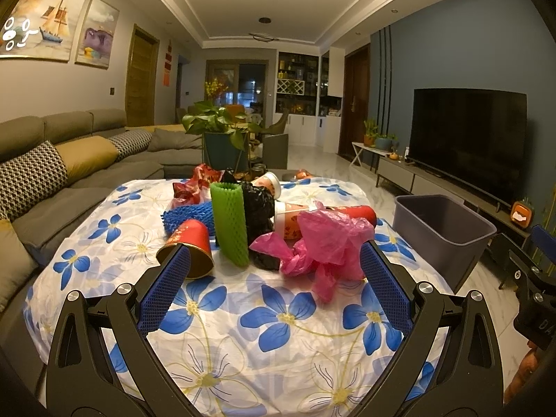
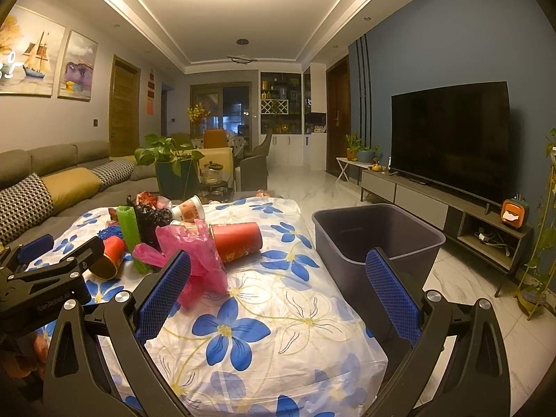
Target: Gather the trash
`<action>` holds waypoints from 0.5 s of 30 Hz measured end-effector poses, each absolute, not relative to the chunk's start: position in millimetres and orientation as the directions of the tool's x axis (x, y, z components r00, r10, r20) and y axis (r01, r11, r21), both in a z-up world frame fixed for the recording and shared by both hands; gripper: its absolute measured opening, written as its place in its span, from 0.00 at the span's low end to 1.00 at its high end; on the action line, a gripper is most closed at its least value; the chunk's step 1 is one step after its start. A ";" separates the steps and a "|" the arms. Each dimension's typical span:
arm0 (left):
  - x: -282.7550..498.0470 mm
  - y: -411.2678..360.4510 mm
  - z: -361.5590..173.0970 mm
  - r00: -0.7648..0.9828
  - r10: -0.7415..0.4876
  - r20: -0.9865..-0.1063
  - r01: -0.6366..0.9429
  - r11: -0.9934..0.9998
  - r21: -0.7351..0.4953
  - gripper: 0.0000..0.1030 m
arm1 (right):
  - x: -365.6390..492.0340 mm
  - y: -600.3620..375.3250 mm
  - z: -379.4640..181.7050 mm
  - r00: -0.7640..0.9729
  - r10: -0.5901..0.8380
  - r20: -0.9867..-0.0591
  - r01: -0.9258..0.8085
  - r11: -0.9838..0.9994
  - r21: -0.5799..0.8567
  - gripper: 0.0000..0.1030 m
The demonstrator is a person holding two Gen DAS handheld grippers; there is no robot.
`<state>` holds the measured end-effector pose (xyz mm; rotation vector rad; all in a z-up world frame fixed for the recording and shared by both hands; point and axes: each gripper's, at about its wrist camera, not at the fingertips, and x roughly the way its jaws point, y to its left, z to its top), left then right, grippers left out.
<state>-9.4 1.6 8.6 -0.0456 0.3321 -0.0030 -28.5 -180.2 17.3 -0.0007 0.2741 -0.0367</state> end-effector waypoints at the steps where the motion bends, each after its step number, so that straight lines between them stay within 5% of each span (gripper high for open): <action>1: -9.6 2.0 8.9 0.945 -0.010 -0.326 -0.005 0.999 -0.046 0.94 | -27.8 -179.8 17.2 0.963 -0.035 -0.268 0.035 0.999 -0.006 0.95; 15: -10.4 2.7 10.1 0.946 -0.010 -0.324 -0.005 0.999 -0.047 0.94 | -27.1 -181.2 13.2 0.967 -0.033 -0.253 0.034 0.999 -0.001 0.95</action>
